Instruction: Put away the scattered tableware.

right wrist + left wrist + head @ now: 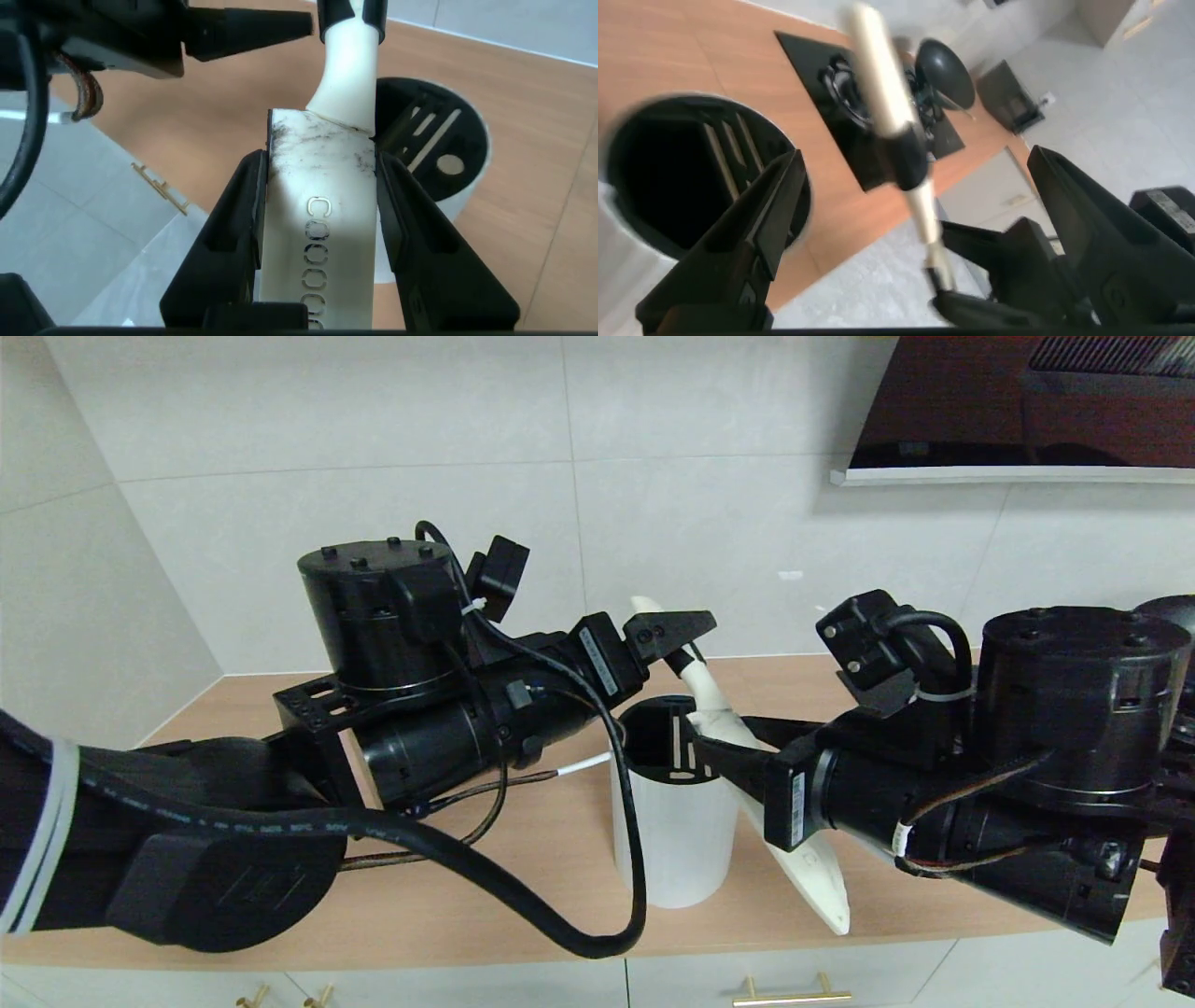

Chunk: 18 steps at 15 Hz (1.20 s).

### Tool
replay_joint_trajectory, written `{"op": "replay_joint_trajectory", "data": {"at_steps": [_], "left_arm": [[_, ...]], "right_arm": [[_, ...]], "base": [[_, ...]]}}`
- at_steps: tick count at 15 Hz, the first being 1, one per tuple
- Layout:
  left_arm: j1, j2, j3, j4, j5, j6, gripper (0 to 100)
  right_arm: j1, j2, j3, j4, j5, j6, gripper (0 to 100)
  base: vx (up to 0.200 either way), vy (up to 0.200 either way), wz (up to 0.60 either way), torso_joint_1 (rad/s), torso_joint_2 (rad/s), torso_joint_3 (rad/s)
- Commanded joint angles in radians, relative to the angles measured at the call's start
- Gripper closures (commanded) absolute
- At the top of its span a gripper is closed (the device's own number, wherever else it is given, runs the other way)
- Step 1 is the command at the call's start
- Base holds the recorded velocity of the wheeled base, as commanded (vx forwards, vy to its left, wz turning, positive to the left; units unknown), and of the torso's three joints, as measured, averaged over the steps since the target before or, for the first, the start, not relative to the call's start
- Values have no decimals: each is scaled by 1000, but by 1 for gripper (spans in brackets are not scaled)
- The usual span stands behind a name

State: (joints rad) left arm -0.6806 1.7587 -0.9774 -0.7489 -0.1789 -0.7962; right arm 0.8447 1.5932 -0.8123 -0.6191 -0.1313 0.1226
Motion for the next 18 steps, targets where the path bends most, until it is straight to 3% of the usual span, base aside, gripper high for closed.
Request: {"op": "replay_joint_trajectory", "data": {"at_steps": [1,13,14,18], "left_arm": [[-10,1,0,0,1,0,0],[-11,42,-6,-1,1,0,0],[-11,44,-6,-1,3,-1,100],[-11,47,-6,-1,-1,0,100]], "right_arm": [[4,17,1,-5,-1,0,100],[28,36,13,-19,-1,0,100],[28,34,19,-21,-1,0,100],[34,34,25,-40,-1,0,100]], "base": [[0,0,0,0,0,0],[0,0,0,0,0,0],[0,0,0,0,0,0],[0,0,0,0,0,0]]}}
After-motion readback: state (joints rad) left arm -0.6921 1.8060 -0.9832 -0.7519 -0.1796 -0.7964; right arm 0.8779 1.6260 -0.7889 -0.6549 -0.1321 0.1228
